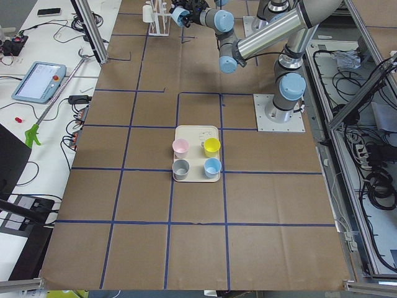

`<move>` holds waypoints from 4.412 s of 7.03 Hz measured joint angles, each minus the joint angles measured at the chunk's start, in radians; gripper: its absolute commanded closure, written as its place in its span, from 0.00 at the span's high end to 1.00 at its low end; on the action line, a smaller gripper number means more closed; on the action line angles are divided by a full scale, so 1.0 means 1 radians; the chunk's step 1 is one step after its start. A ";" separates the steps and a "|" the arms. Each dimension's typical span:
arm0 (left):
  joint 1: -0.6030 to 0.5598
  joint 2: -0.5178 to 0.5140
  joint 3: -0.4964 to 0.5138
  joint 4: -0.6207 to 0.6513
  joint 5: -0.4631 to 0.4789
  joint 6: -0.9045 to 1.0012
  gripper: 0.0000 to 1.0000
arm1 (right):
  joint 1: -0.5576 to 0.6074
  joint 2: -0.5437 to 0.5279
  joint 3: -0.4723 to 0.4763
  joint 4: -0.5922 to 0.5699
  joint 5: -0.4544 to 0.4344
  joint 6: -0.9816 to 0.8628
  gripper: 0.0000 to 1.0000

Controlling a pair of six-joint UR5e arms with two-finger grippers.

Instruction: Transfer IKEA cup to right arm and place on rack

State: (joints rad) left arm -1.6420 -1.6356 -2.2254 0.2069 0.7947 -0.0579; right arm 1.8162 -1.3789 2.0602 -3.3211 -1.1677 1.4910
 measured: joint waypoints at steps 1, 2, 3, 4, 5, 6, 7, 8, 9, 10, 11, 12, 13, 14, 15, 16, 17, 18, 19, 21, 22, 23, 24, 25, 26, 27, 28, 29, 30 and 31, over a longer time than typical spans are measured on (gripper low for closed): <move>0.003 0.005 -0.001 0.000 0.019 -0.010 1.00 | 0.000 0.000 0.000 0.000 0.001 0.000 0.39; 0.010 0.013 -0.004 -0.001 0.034 -0.014 1.00 | 0.000 0.001 -0.001 -0.001 0.001 -0.004 0.36; 0.031 0.021 -0.007 -0.002 0.042 -0.015 1.00 | -0.001 0.004 -0.003 -0.002 -0.001 -0.013 0.33; 0.071 0.035 -0.015 -0.005 0.044 -0.014 1.00 | -0.001 0.007 -0.004 -0.003 -0.006 -0.021 0.30; 0.124 0.059 -0.023 -0.022 0.041 -0.014 1.00 | -0.003 0.009 -0.006 -0.004 -0.009 -0.024 0.25; 0.167 0.077 -0.023 -0.060 0.041 -0.014 1.00 | -0.009 0.010 -0.012 -0.005 -0.011 -0.027 0.22; 0.189 0.085 -0.014 -0.112 0.048 -0.014 1.00 | -0.028 0.016 -0.027 -0.005 -0.011 -0.046 0.22; 0.196 0.085 0.010 -0.181 0.091 -0.013 1.00 | -0.059 0.026 -0.044 -0.007 -0.011 -0.090 0.19; 0.196 0.084 0.053 -0.283 0.188 -0.012 1.00 | -0.093 0.035 -0.055 -0.010 -0.011 -0.155 0.14; 0.190 0.083 0.114 -0.434 0.308 -0.012 1.00 | -0.129 0.039 -0.059 -0.011 -0.011 -0.264 0.09; 0.179 0.077 0.190 -0.625 0.421 -0.012 1.00 | -0.175 0.040 -0.061 -0.012 -0.015 -0.392 0.08; 0.162 0.070 0.274 -0.839 0.531 -0.013 1.00 | -0.223 0.041 -0.062 -0.014 -0.028 -0.511 0.08; 0.144 0.065 0.361 -1.073 0.621 -0.014 1.00 | -0.268 0.041 -0.063 -0.015 -0.055 -0.633 0.08; 0.130 0.065 0.447 -1.318 0.683 -0.014 1.00 | -0.322 0.042 -0.067 -0.015 -0.081 -0.774 0.08; 0.123 0.071 0.512 -1.517 0.713 -0.013 1.00 | -0.382 0.047 -0.078 -0.015 -0.093 -0.913 0.08; 0.119 0.081 0.557 -1.666 0.738 -0.012 1.00 | -0.436 0.060 -0.101 -0.015 -0.097 -1.053 0.08; 0.116 0.089 0.580 -1.742 0.758 -0.009 1.00 | -0.473 0.083 -0.133 -0.021 -0.099 -1.186 0.08; 0.113 0.097 0.589 -1.771 0.767 0.008 1.00 | -0.501 0.118 -0.169 -0.049 -0.100 -1.322 0.08; 0.111 0.105 0.592 -1.777 0.770 0.039 1.00 | -0.520 0.163 -0.204 -0.093 -0.100 -1.440 0.08; 0.110 0.110 0.590 -1.773 0.772 0.088 1.00 | -0.565 0.262 -0.269 -0.166 -0.092 -1.614 0.08; 0.110 0.111 0.585 -1.768 0.772 0.106 1.00 | -0.584 0.301 -0.282 -0.182 -0.089 -1.673 0.08; 0.110 0.110 0.581 -1.761 0.772 0.113 1.00 | -0.594 0.328 -0.285 -0.192 -0.089 -1.700 0.08; 0.111 0.109 0.580 -1.756 0.772 0.115 1.00 | -0.597 0.344 -0.283 -0.199 -0.090 -1.708 0.08; 0.111 0.109 0.580 -1.753 0.772 0.115 1.00 | -0.597 0.355 -0.278 -0.210 -0.093 -1.707 0.08; 0.111 0.109 0.581 -1.752 0.772 0.114 1.00 | -0.595 0.368 -0.273 -0.226 -0.096 -1.705 0.08; 0.111 0.109 0.583 -1.752 0.772 0.112 1.00 | -0.593 0.385 -0.273 -0.245 -0.097 -1.704 0.08; 0.111 0.108 0.584 -1.752 0.772 0.111 1.00 | -0.592 0.403 -0.273 -0.261 -0.098 -1.704 0.08; 0.111 0.108 0.585 -1.752 0.772 0.110 1.00 | -0.591 0.413 -0.273 -0.268 -0.098 -1.703 0.09; 0.111 0.108 0.585 -1.752 0.772 0.110 1.00 | -0.589 0.419 -0.271 -0.271 -0.098 -1.703 0.15; 0.111 0.108 0.586 -1.752 0.772 0.110 1.00 | -0.587 0.427 -0.268 -0.272 -0.098 -1.703 0.54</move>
State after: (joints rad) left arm -1.5309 -1.5278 -1.6395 -1.5447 1.5662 0.0522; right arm 1.2291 -0.9521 1.7924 -3.5936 -1.2659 -0.2120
